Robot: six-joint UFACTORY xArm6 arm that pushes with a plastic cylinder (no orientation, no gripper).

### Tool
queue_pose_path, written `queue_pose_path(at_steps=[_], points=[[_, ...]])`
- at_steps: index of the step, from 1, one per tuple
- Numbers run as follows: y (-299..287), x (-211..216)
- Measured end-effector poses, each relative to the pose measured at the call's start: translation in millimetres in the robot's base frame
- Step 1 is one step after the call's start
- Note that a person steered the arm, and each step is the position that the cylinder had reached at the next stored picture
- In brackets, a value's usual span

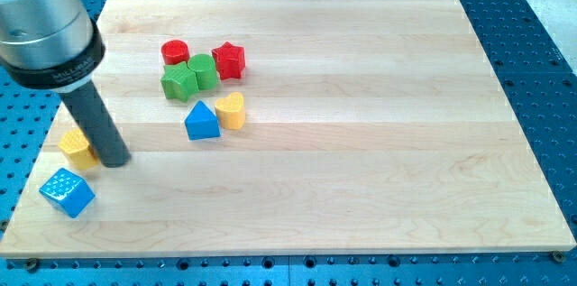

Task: Move the triangle to the center left of the board

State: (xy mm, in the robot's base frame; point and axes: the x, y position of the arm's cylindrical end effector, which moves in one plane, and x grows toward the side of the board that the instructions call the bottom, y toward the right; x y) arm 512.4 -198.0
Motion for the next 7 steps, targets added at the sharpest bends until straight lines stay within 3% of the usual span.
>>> queue_pose_path(at_steps=[2,5,6,7], points=[[118,-24],[51,-38],[96,-48],[105,-56]])
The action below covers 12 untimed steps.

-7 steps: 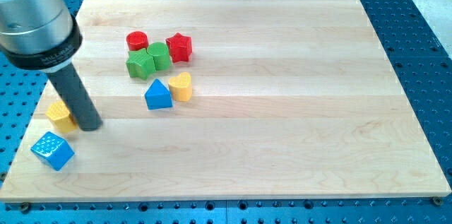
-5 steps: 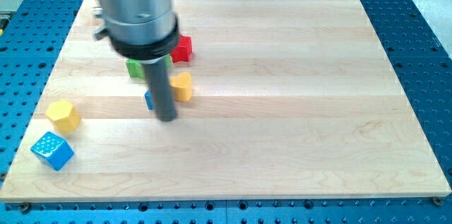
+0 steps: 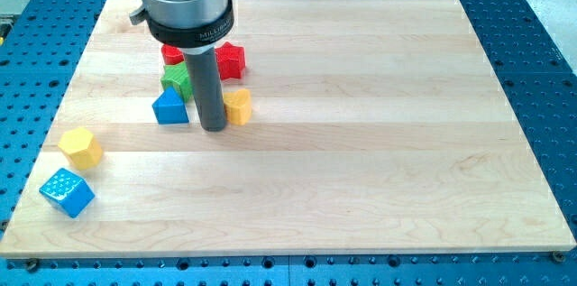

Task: Move the triangle to the center left of the board

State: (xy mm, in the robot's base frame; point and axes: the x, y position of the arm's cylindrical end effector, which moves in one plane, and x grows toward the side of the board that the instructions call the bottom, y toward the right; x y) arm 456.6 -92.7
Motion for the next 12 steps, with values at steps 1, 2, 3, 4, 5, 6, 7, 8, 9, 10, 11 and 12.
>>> queue_pose_path(at_steps=[1,2,3,4,5,6,7,8,9,10,11,12], points=[[-23,-5],[-40,-9],[-52,-10],[-75,-9],[-97,-4],[-84,-13],[-85,-21],[-101,-21],[-109,-21],[-111,-21],[-117,-21],[-129,-20]])
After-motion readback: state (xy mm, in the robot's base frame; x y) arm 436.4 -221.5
